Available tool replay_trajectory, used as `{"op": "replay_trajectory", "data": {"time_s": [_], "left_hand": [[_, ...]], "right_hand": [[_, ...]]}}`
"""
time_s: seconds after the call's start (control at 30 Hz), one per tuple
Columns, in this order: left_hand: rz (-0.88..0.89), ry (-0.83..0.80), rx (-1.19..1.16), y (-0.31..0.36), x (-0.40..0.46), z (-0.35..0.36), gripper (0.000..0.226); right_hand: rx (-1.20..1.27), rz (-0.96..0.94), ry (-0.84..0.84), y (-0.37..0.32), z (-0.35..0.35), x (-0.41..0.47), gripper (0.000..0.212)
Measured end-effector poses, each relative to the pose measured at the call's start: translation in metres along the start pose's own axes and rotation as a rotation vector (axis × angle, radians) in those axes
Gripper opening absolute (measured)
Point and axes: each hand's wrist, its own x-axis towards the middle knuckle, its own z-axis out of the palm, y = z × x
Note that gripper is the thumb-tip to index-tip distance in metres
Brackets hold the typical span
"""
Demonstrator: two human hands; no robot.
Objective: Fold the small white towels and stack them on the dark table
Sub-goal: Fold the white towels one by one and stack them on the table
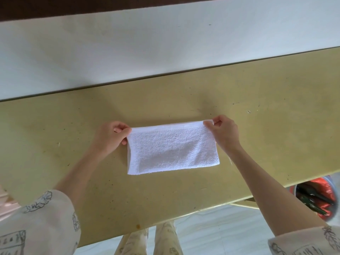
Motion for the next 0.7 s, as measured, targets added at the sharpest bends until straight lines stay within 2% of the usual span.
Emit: {"op": "replay_trajectory", "data": {"time_s": [0.4, 0.7], "left_hand": [[0.017, 0.022, 0.081, 0.0011, -0.0013, 0.0008, 0.014], [0.002, 0.086, 0.035, 0.0025, 0.0006, 0.0052, 0.012]], "right_hand": [[-0.122, -0.005, 0.038, -0.0025, 0.0050, 0.0012, 0.019], [-0.141, 0.025, 0.043, -0.0052, 0.0057, 0.0012, 0.020]]}}
